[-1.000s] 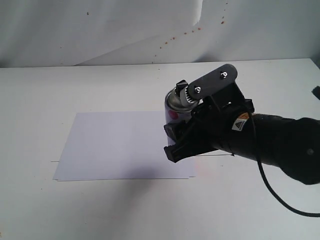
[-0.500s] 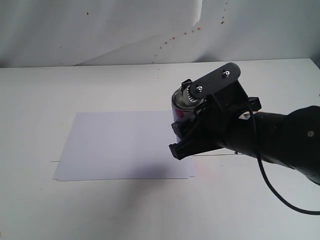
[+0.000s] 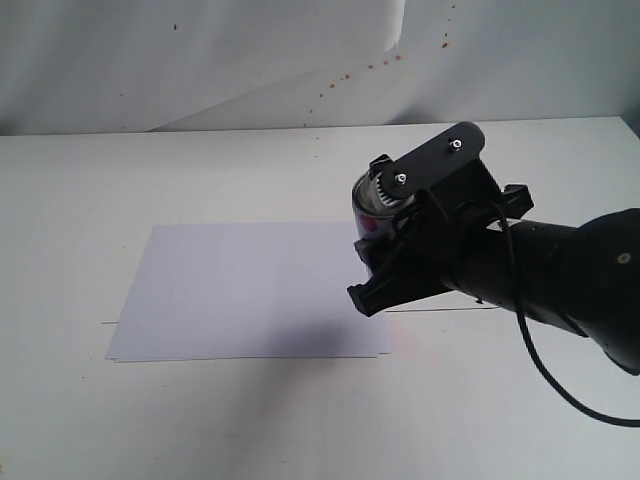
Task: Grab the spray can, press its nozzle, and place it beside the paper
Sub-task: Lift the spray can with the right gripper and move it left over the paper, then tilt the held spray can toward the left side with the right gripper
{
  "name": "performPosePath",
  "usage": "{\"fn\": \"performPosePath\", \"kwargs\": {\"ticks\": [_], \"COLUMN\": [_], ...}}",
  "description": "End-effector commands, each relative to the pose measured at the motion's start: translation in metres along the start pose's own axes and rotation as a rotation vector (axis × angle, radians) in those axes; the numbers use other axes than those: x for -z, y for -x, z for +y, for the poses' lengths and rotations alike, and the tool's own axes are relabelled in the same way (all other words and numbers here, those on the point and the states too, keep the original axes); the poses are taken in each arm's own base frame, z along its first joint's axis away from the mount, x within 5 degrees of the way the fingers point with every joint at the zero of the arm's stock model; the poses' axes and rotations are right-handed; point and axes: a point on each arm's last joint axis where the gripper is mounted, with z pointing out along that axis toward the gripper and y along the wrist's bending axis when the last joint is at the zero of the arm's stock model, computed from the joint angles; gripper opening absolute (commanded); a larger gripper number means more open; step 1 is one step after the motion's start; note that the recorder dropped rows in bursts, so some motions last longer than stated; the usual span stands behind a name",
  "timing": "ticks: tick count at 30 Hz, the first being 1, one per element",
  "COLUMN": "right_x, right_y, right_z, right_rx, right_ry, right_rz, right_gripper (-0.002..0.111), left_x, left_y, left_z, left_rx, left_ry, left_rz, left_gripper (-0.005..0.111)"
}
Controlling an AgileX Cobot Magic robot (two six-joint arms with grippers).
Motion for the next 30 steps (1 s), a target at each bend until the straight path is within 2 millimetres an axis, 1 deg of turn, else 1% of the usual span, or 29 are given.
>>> {"fn": "performPosePath", "kwargs": {"ticks": [1,6,14,30], "right_x": [0.0020,0.0020,0.0019,0.0020], "right_y": [0.0061,0.0055,0.0047,0.0030], "right_z": [-0.0044,-0.0028,-0.0010,-0.0006], "right_rx": [0.013,0.032,0.027,-0.058], "right_ry": [-0.041,-0.023,-0.004,-0.004], "right_rz": [-0.027,-0.020,-0.011,0.007], "right_gripper": [0.000,0.000,0.000,0.000], "left_x": [0.0001,0.0005,0.0007,0.0007], "left_y": [-0.0024,-0.0073,-0.0095,-0.0095], "left_z": [0.0004,0.0024,0.0030,0.0030], "left_rx": [-0.003,-0.078,-0.077,-0.077], "left_ry": [0.005,0.024,0.029,0.029], "left_rz": [0.030,0.085,0.110,0.110], "left_gripper": [0.000,0.000,0.000,0.000]}}
